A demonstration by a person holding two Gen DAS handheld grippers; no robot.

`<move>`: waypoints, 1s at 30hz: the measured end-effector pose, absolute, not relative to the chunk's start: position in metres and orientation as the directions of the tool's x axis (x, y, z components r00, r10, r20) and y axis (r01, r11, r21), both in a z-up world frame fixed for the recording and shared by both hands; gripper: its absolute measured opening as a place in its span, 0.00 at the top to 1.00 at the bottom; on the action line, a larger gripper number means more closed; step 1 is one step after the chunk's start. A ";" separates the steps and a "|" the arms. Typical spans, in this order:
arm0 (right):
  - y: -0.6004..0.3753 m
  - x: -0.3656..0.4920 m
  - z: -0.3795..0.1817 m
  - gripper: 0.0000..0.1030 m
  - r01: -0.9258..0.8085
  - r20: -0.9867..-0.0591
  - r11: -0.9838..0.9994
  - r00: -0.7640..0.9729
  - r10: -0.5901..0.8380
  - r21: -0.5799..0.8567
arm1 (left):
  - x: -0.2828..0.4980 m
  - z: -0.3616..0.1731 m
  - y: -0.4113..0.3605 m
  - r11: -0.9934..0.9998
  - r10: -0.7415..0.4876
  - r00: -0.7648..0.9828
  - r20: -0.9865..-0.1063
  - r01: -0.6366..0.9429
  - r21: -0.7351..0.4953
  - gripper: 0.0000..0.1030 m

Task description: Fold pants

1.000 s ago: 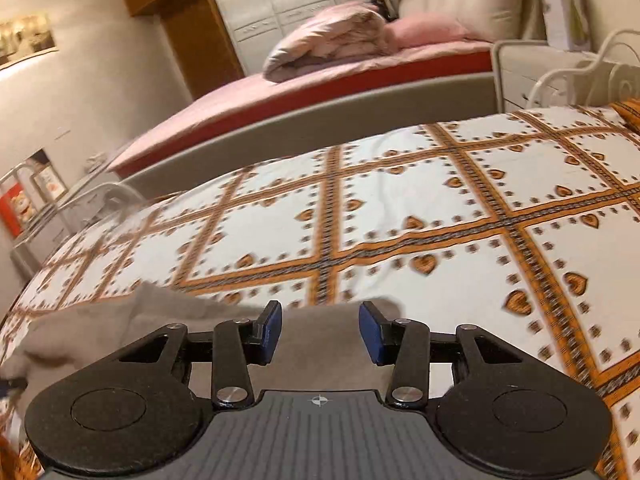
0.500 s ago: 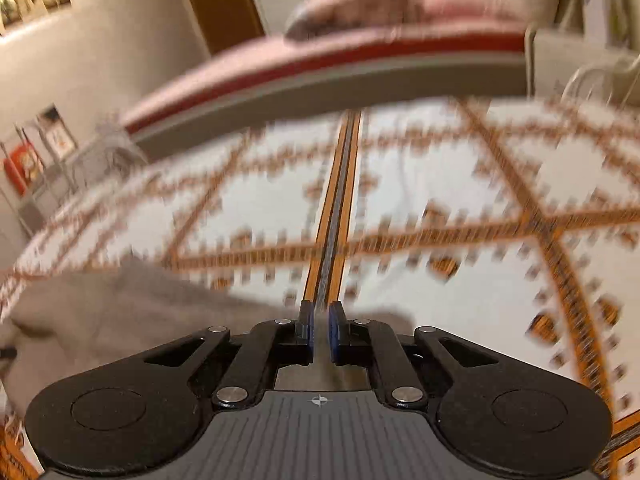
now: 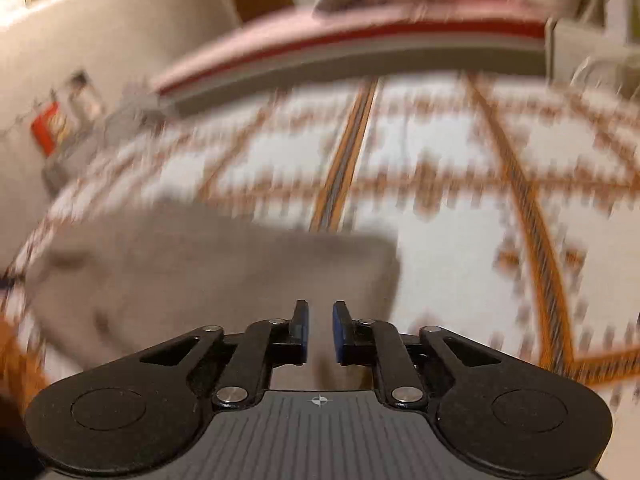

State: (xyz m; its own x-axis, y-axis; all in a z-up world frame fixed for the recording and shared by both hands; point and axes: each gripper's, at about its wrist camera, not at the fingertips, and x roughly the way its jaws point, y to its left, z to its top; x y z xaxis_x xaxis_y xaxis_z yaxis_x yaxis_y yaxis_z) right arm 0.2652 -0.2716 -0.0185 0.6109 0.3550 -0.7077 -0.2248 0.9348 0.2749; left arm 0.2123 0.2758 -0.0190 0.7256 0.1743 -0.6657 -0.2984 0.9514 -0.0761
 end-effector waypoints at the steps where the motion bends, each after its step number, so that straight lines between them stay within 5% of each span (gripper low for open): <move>1: -0.265 0.263 -0.034 0.74 -0.237 -0.775 0.943 0.539 0.329 0.236 | 0.216 -0.023 0.271 0.957 0.175 0.717 -0.675 -0.286 -0.055 0.12; 3: -0.254 0.252 -0.036 0.73 -0.274 -0.779 0.949 0.555 0.291 0.160 | 0.228 -0.037 0.263 0.964 0.189 0.650 -0.736 -0.265 0.014 0.15; 5: -0.252 0.243 -0.018 0.73 -0.270 -0.734 0.948 0.608 0.304 0.169 | 0.233 -0.043 0.257 0.966 0.204 0.613 -0.763 -0.255 0.053 0.30; 7: -0.253 0.233 -0.012 0.71 -0.292 -0.686 0.930 0.631 0.363 0.224 | 0.229 -0.036 0.254 0.967 0.208 0.654 -0.727 -0.248 0.054 0.23; 10: -0.239 0.237 -0.040 0.60 -0.292 -0.792 0.942 0.530 0.302 0.164 | 0.238 -0.047 0.254 0.958 0.247 0.595 -0.765 -0.270 0.100 0.20; 18: -0.203 0.246 0.004 0.60 -0.359 -0.611 0.906 0.673 0.416 0.222 | 0.236 -0.032 0.277 0.932 0.260 0.650 -0.714 -0.363 0.009 0.20; 26: -0.097 0.350 -0.029 0.60 -0.408 -0.642 0.879 0.611 0.463 0.245 | 0.242 -0.050 0.291 0.928 0.228 0.611 -0.758 -0.372 -0.020 0.11; 28: -0.075 0.369 -0.046 0.44 -0.428 -0.710 0.875 0.543 0.448 0.226 | 0.242 -0.050 0.293 0.929 0.220 0.611 -0.760 -0.369 -0.027 0.10; 30: -0.065 0.364 -0.032 0.43 -0.475 -0.657 0.855 0.579 0.482 0.208 | 0.242 -0.050 0.292 0.933 0.217 0.616 -0.757 -0.360 -0.025 0.10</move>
